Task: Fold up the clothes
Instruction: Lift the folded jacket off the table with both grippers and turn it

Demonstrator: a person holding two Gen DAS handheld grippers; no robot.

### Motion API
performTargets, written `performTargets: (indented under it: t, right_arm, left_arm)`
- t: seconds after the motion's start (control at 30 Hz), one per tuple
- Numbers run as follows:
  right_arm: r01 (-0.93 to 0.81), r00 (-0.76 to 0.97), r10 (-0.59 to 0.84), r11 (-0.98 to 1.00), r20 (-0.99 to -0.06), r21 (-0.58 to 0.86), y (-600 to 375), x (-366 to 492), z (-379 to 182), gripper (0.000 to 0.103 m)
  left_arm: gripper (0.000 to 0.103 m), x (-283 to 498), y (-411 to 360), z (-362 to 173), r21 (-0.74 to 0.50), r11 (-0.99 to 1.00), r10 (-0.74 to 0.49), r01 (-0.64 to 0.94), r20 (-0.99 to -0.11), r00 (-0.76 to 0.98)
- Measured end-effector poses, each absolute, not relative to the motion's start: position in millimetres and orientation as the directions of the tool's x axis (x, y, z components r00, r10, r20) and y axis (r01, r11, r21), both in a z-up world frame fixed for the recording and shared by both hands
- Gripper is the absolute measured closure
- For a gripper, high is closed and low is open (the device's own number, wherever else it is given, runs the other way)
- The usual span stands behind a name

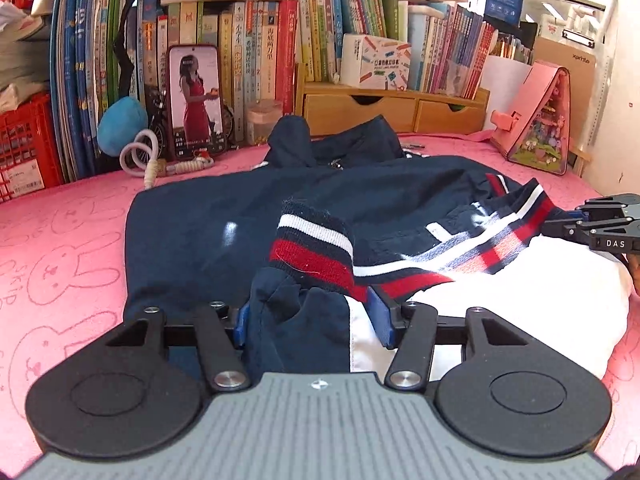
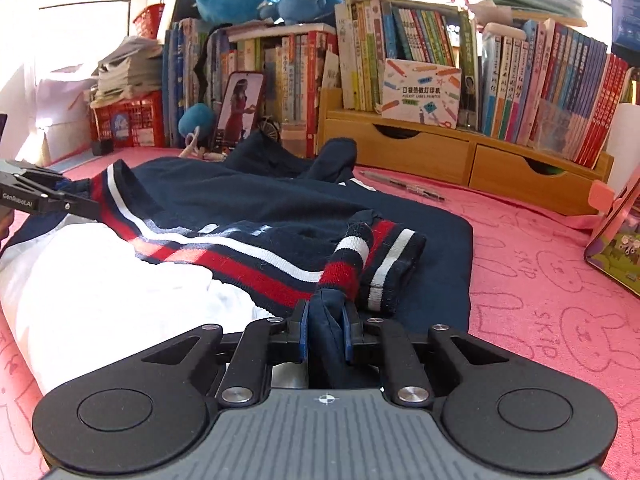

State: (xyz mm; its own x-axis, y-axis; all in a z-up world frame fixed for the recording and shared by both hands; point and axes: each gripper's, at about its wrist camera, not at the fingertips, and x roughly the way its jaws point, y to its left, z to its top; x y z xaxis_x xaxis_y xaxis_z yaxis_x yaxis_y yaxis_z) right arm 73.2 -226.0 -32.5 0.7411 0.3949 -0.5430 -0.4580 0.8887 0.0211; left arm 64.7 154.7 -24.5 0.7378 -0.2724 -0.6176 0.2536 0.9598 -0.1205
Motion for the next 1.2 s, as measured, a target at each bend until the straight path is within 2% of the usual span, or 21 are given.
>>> performTargets:
  t: [0.03, 0.1, 0.13, 0.17, 0.2, 0.23, 0.3, 0.47, 0.53, 0.6, 0.7, 0.87, 0.97, 1.1, 1.17, 1.2]
  right_arm:
    - [-0.443, 0.736, 0.400, 0.895, -0.546, 0.058, -230.5, 78.5, -33.1, 0.071]
    - [-0.418, 0.724, 0.415, 0.899, -0.551, 0.128, -236.6, 86.7, -34.3, 0.063]
    - [-0.414, 0.714, 0.428, 0.896, -0.553, 0.160, -236.9, 88.5, -35.1, 0.066]
    - [-0.410, 0.726, 0.410, 0.903, -0.552, 0.131, -232.4, 84.9, -34.1, 0.074]
    - [-0.405, 0.748, 0.376, 0.911, -0.548, 0.073, -225.5, 78.7, -32.2, 0.086]
    - [-0.405, 0.769, 0.354, 0.914, -0.532, 0.023, -219.8, 71.5, -28.2, 0.087]
    - [-0.406, 0.814, 0.331, 0.912, -0.478, -0.061, -210.9, 57.1, -14.5, 0.087]
    - [-0.363, 0.908, 0.300, 0.912, -0.293, -0.193, -197.0, 56.5, 42.9, 0.087]
    - [-0.333, 0.924, 0.276, 0.921, -0.264, -0.201, -194.8, 82.6, 60.2, 0.087]
    - [-0.306, 0.930, 0.249, 0.932, -0.269, -0.194, -191.0, 114.3, 65.1, 0.087]
    - [-0.275, 0.927, 0.207, 0.942, -0.314, -0.191, -179.7, 164.3, 54.5, 0.087]
    - [-0.259, 0.903, 0.147, 0.936, -0.405, -0.239, -153.3, 221.5, 9.6, 0.087]
    - [-0.243, 0.887, 0.118, 0.941, -0.447, -0.234, -149.1, 239.6, -14.0, 0.087]
    - [-0.225, 0.867, 0.088, 0.947, -0.490, -0.229, -148.7, 248.7, -38.1, 0.084]
    - [-0.224, 0.852, 0.072, 0.945, -0.518, -0.237, -146.6, 253.9, -44.9, 0.083]
    - [-0.224, 0.844, 0.064, 0.944, -0.532, -0.242, -145.4, 256.7, -47.9, 0.082]
  left_arm:
    - [0.021, 70.5, 157.3, -27.6, -0.152, 0.960, -0.278, 0.237, -0.635, 0.721]
    - [0.021, 73.9, 160.9, -28.9, -0.216, 0.955, -0.294, 0.201, -0.627, 0.722]
    - [0.040, 71.9, 159.3, -27.3, -0.220, 0.959, -0.278, 0.178, -0.617, 0.736]
    - [0.053, 67.6, 155.9, -24.4, -0.205, 0.967, -0.249, 0.154, -0.606, 0.756]
    - [0.061, 62.9, 152.1, -20.6, -0.186, 0.973, -0.221, 0.135, -0.597, 0.772]
    - [0.070, 56.5, 148.5, -14.7, -0.169, 0.979, -0.195, 0.117, -0.580, 0.791]
    - [0.077, 43.4, 143.5, 1.4, -0.147, 0.984, -0.167, 0.104, -0.529, 0.832]
    - [0.077, 57.1, 140.7, 50.4, -0.080, 0.995, -0.092, 0.067, -0.382, 0.920]
    - [0.076, 81.2, 140.2, 64.2, -0.042, 0.999, -0.047, 0.035, -0.344, 0.938]
    - [0.075, 111.3, 138.2, 62.2, 0.000, 1.000, -0.009, 0.009, -0.347, 0.938]
    - [0.074, 153.6, 135.4, 40.9, 0.035, 0.999, 0.043, -0.032, -0.410, 0.911]
    - [0.074, 196.5, 136.4, -1.9, 0.069, 0.995, 0.103, -0.078, -0.498, 0.861]
    - [0.070, 204.4, 139.3, -16.8, 0.085, 0.994, 0.108, -0.075, -0.516, 0.850]
    - [0.056, 212.1, 141.7, -31.0, 0.098, 0.993, 0.109, -0.066, -0.540, 0.835]
    - [0.040, 218.2, 142.5, -34.5, 0.109, 0.990, 0.136, -0.090, -0.558, 0.819]
    - [0.025, 223.0, 142.3, -35.4, 0.123, 0.986, 0.166, -0.116, -0.572, 0.803]
